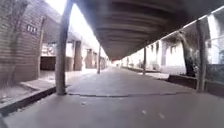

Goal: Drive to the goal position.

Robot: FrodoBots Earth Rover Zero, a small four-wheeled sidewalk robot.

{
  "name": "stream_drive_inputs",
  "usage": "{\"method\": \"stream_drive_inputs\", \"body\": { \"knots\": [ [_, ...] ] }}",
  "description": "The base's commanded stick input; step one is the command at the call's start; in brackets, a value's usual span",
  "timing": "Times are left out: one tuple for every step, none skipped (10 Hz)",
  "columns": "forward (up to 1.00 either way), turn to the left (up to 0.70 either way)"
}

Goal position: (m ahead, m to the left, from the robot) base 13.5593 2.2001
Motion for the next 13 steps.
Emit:
{"method": "stream_drive_inputs", "body": {
  "knots": [
    [0.7, 0.0],
    [0.7, 0.0],
    [0.7, 0.0],
    [0.7, 0.0],
    [0.7, 0.0],
    [0.7, 0.0],
    [0.7, 0.0],
    [0.7, 0.0],
    [0.7, 0.0],
    [0.7, 0.0],
    [0.7, 0.0],
    [0.7, 0.0],
    [0.7, 0.0]
  ]
}}
